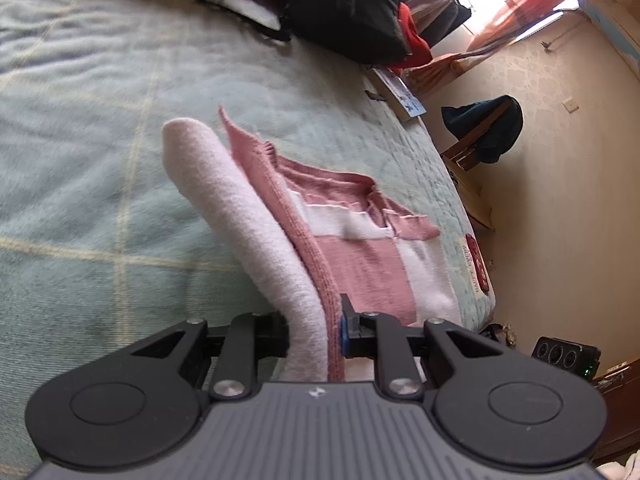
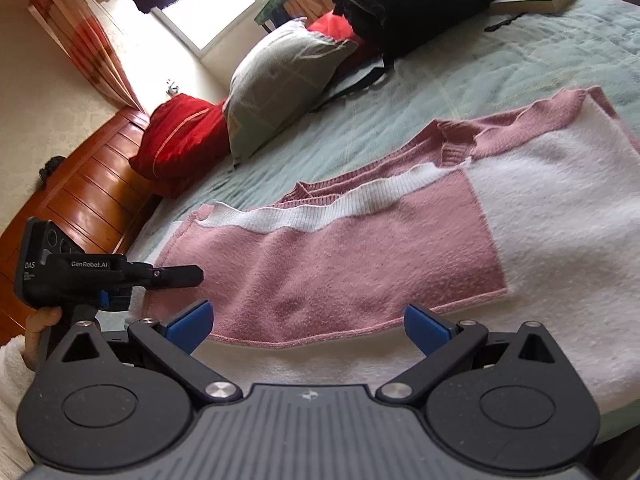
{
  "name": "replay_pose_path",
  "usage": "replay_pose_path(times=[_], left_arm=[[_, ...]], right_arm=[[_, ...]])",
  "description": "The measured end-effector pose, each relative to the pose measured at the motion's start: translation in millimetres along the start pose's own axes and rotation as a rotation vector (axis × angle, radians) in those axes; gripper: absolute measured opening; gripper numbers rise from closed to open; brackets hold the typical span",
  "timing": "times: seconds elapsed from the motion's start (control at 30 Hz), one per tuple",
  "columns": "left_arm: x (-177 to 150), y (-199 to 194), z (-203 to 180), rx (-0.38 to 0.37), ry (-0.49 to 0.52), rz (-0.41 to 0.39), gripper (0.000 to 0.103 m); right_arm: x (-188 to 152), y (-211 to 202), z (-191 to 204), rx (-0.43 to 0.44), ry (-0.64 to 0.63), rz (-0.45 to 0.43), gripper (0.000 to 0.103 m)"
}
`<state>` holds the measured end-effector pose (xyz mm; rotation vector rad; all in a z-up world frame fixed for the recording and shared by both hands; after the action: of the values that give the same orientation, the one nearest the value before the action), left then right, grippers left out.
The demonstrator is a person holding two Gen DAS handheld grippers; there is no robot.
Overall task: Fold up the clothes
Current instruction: 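Lift the side edge with the left gripper and fold it over the sweater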
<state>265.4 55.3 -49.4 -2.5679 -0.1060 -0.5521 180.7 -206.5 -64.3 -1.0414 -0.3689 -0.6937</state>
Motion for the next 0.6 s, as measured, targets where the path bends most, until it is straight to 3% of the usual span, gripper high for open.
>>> replay_pose_path(times=[0.6], left_arm=[[22.4, 56.4, -107.2, 0.004, 0.110, 0.030, 0.020]], right_arm=[[11.0, -56.7, -65.2, 0.033, 0.028, -0.132, 0.103]])
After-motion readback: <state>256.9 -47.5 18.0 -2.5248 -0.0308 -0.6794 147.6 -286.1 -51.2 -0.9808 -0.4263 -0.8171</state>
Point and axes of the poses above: each gripper's, at about its wrist camera, not at the fingertips, and y roughly the way its jaws point, z to its left, x to its top, the point moved 6 cm from there along y, roughly the way its jaws point, and after that the axes turned 14 degrees about -x, right-handed, at the moved point
